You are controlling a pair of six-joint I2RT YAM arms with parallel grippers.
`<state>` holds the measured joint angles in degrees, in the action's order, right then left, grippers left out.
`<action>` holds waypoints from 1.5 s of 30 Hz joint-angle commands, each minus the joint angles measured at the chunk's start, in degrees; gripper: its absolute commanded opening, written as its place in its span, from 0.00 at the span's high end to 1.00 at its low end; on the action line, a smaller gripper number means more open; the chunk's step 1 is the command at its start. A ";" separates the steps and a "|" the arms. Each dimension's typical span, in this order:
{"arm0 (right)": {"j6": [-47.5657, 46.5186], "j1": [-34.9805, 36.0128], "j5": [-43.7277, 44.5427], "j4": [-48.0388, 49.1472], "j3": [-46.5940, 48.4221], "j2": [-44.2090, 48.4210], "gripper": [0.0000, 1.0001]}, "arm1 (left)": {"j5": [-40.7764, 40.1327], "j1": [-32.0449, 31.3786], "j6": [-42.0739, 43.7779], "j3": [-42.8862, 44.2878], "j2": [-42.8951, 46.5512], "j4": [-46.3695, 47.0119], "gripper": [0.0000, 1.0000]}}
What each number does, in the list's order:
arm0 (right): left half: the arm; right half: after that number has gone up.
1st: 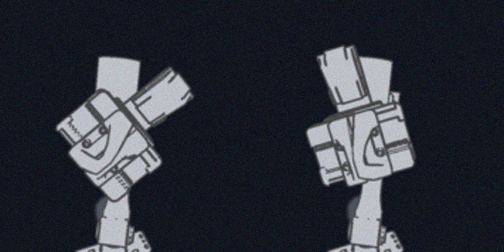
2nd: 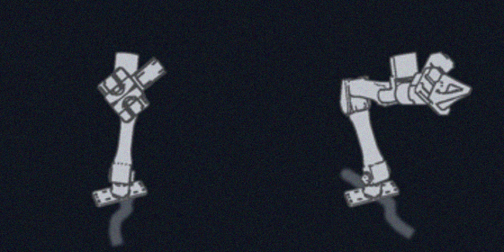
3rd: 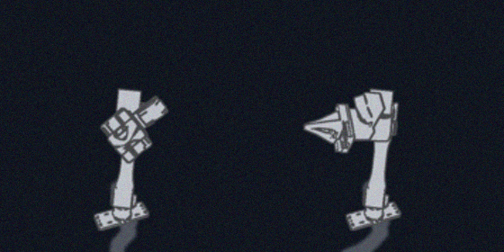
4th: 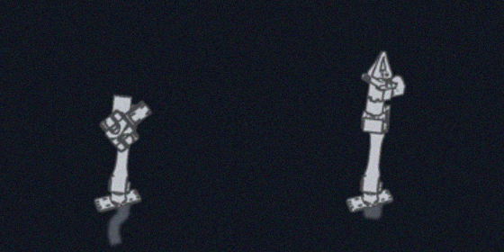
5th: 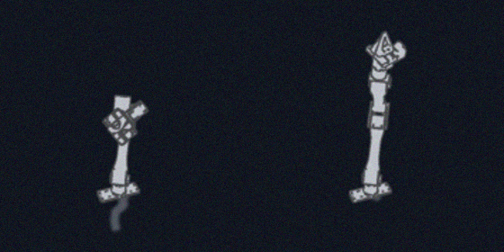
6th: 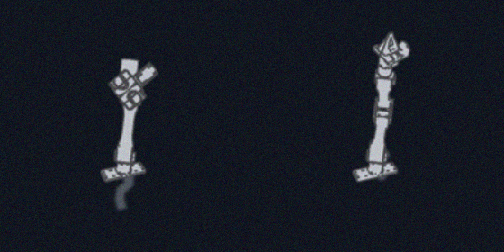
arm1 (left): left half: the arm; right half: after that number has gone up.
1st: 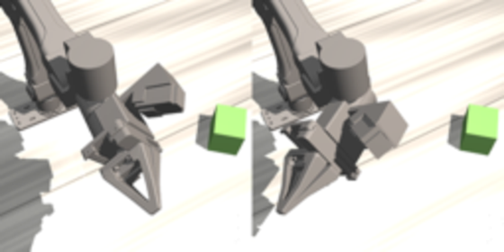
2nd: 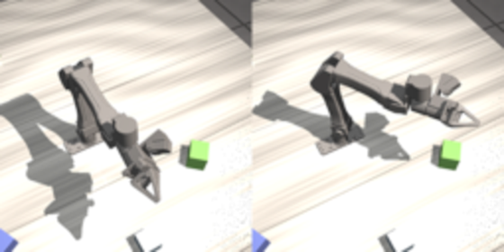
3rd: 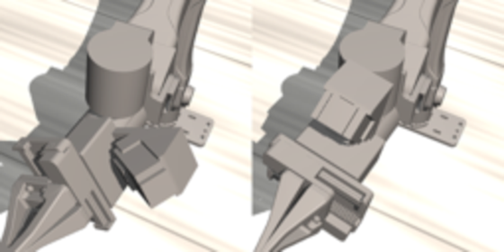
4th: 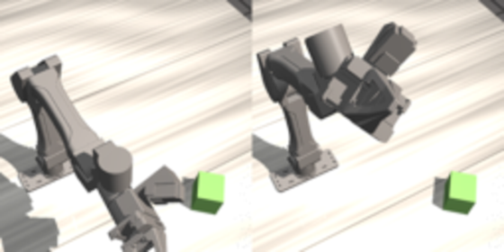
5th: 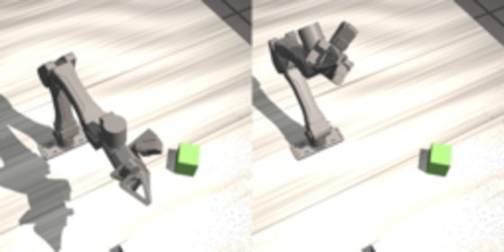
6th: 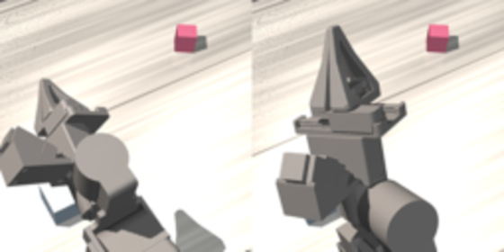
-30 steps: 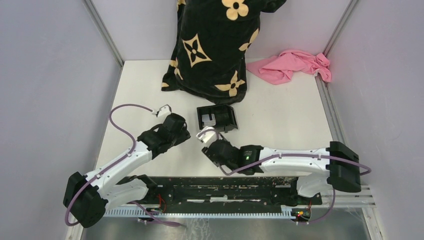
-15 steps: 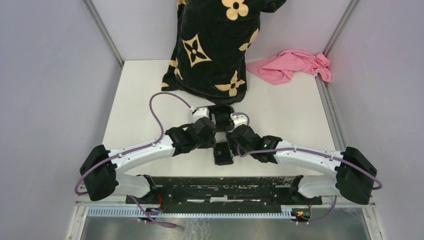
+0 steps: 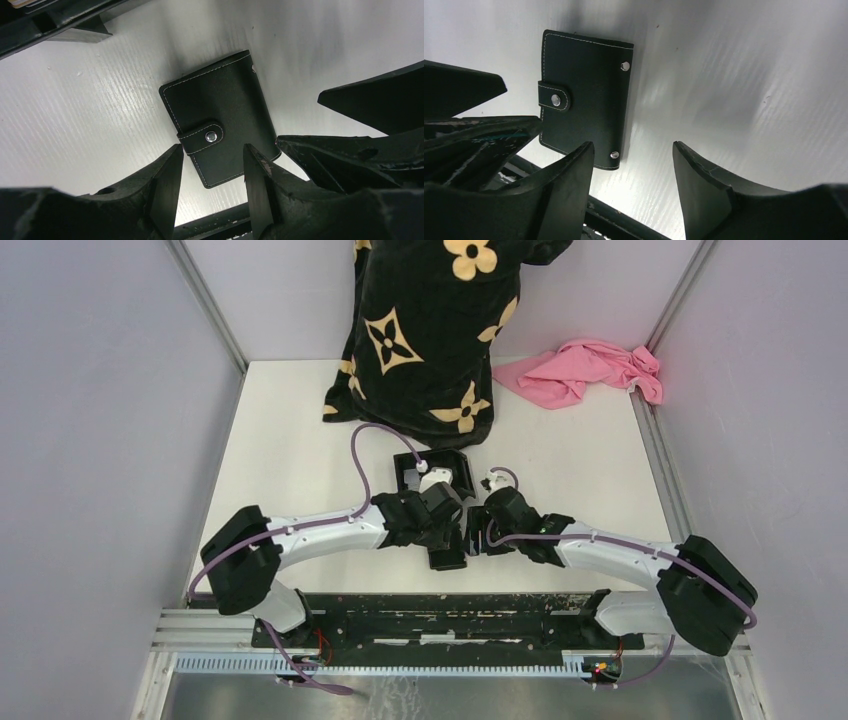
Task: Put the credit cards into the card holder
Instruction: Open the card holder at the center of the board.
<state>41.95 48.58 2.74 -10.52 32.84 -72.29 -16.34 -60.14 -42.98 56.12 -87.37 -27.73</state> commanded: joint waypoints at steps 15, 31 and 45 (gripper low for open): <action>5.44 -4.00 -11.14 14.08 -3.35 -6.40 0.36 | -0.61 -0.16 4.74 4.85 -7.30 -2.11 0.43; 5.34 -4.93 -12.63 12.45 -3.08 -9.68 0.37 | -0.43 -0.20 4.94 5.58 -11.57 -2.99 0.43; 3.79 -4.84 -12.24 7.36 -1.25 -15.89 0.49 | -2.85 -0.16 2.73 4.61 -13.19 -5.30 0.50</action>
<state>47.53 43.70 -10.90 3.84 32.10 -83.79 -16.47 -60.20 -40.49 60.12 -98.61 -30.63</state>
